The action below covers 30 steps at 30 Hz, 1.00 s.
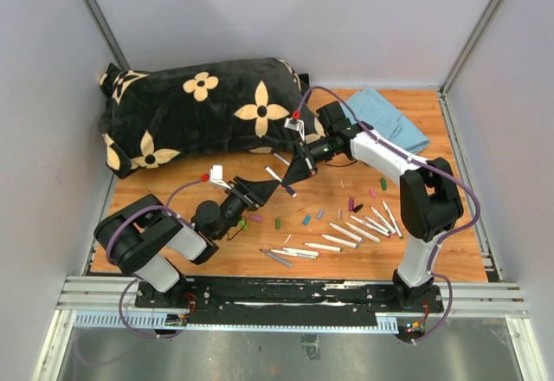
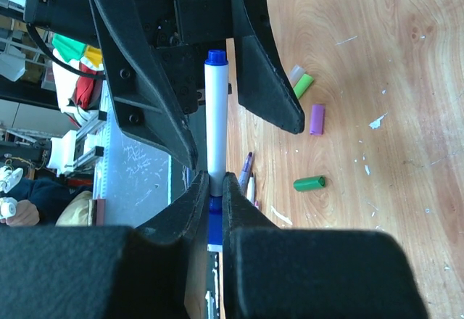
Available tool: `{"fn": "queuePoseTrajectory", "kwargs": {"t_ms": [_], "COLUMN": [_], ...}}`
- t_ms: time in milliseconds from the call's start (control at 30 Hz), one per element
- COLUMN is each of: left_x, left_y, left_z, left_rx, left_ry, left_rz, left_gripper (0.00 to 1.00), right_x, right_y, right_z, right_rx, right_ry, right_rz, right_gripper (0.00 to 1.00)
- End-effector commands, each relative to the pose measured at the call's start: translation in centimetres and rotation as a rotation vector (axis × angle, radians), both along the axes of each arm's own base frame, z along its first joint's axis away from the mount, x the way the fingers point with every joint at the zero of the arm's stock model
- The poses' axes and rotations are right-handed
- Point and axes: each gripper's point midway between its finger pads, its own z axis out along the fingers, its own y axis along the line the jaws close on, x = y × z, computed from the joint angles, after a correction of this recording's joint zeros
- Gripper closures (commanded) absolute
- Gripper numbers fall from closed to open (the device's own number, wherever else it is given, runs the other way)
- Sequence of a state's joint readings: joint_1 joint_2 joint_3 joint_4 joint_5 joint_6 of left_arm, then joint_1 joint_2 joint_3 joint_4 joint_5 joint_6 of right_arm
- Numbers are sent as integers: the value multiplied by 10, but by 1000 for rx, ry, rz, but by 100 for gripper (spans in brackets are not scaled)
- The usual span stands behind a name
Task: Open the pen caps
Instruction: Pick up the pen from the center of the board.
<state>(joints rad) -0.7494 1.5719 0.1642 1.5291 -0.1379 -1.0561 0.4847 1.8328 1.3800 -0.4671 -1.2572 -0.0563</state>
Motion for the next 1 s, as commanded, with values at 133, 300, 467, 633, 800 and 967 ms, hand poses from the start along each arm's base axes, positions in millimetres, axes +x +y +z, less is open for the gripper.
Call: {"fn": "queuePoseTrajectory", "kwargs": {"t_ms": [133,300,467,633,800,967], "left_x": [2,4,5,3,0,-6], "left_y": [15,5,-1,-6,-11,-10], "left_z": [78,76,79,79,81,83], "left_rx": [-194,-204,-206,-203,-194,-174], "left_ry": [-217,-204,-213,-218,-233,-259], "left_rz": [73,41,24,-7,-37,-57], "left_gripper": [36,48,63,86,100,100], "right_x": [-14,-14,-14,-14,-14,-13], "right_y": [3,4,4,4,3,0], "right_z": [13,13,11,11,10,11], "right_rx": [38,37,34,32,29,14], "right_ry": [0,-3,2,2,-9,-76], "right_rz": [39,40,41,39,38,31], "right_gripper": [99,99,99,99,97,63]}}
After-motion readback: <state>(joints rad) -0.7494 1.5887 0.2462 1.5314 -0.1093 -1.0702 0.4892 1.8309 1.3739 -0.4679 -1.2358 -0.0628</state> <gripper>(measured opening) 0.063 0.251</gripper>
